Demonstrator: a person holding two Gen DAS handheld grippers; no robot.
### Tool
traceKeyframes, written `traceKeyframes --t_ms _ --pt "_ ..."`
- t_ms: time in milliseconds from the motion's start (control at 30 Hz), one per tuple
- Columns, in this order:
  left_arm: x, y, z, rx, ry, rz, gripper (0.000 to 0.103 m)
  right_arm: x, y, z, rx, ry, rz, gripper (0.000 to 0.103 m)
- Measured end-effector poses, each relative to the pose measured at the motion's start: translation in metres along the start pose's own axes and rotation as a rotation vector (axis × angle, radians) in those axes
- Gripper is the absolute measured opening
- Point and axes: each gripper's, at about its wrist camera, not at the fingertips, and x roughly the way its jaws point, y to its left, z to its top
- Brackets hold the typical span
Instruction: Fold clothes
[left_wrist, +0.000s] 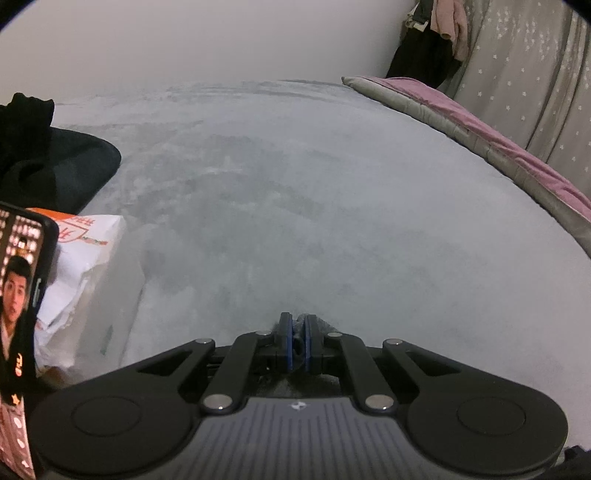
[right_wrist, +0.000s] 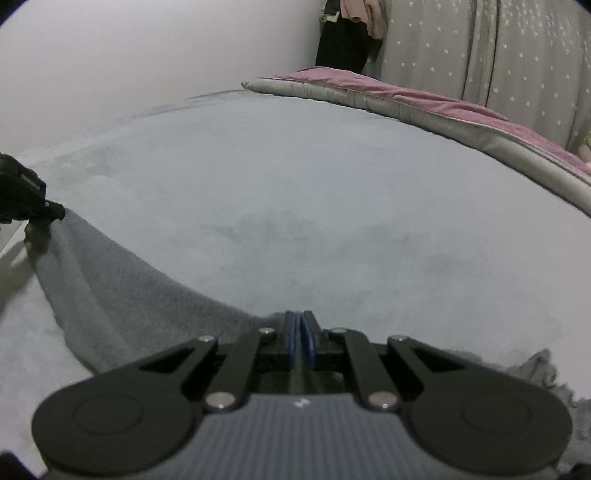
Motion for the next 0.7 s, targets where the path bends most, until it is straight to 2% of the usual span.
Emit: traceKeyframes --t_ms 133,200,267,433,567,700 --pt "-0.002 -0.002 -0.003 0.028 -0.010 0.013 0.008 0.001 -0.008 0.004 0.065 -0.020 0.013 0.016" --pt "-0.005 -0.002 -0.001 0.028 0.003 0.003 0.008 -0.002 -0.012 0.007 0.093 -0.029 0.019 0.043" --pt "-0.009 -0.002 0.004 0.017 0.012 -0.018 0.010 -0.011 -0.025 0.007 0.122 -0.037 0.008 0.050" --pt "-0.024 -0.008 0.009 0.027 0.019 -0.057 0.017 -0.045 -0.067 0.004 0.197 -0.056 -0.043 0.047" --pt "-0.035 -0.018 0.009 0.035 0.039 -0.083 0.018 -0.071 -0.100 0.000 0.257 -0.067 -0.079 0.042" --pt "-0.046 -0.030 0.005 0.050 0.062 -0.100 0.019 -0.077 -0.105 -0.012 0.276 -0.030 -0.060 0.035"
